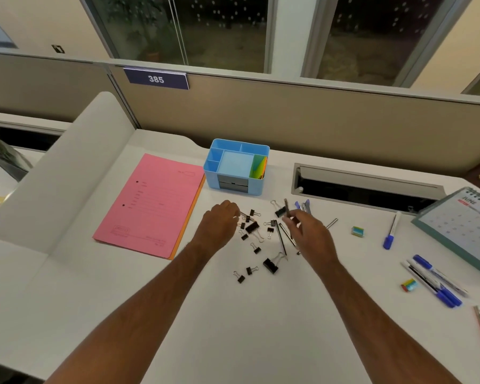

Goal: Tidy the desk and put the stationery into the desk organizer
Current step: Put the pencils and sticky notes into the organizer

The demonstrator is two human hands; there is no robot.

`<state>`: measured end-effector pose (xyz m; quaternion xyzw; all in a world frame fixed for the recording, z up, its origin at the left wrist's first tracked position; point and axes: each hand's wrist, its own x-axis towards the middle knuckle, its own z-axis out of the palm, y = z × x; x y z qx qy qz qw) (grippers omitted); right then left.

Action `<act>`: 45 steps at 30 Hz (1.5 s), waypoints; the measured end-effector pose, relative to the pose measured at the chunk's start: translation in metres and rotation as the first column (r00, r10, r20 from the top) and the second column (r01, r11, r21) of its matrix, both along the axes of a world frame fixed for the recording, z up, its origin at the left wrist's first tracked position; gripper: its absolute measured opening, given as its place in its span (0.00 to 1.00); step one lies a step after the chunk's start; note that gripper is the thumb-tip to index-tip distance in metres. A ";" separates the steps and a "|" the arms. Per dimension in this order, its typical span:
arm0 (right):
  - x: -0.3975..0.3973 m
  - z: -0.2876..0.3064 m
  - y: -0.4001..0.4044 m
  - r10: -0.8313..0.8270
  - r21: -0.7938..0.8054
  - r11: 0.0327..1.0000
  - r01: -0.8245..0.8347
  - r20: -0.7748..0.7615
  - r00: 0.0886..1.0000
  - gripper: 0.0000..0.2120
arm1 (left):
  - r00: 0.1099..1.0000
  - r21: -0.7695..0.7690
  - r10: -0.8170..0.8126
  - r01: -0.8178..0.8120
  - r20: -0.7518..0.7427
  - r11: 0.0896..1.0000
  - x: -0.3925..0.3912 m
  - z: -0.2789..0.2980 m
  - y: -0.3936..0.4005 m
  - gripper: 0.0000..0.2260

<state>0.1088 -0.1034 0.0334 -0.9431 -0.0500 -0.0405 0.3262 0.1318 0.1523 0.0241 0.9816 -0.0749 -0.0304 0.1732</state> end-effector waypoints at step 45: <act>0.229 0.050 0.155 0.158 0.392 0.912 -0.123 -0.060 0.986 0.11 | 0.991 -0.487 0.131 -0.117 -0.005 0.865 0.061 -0.010 0.056 0.06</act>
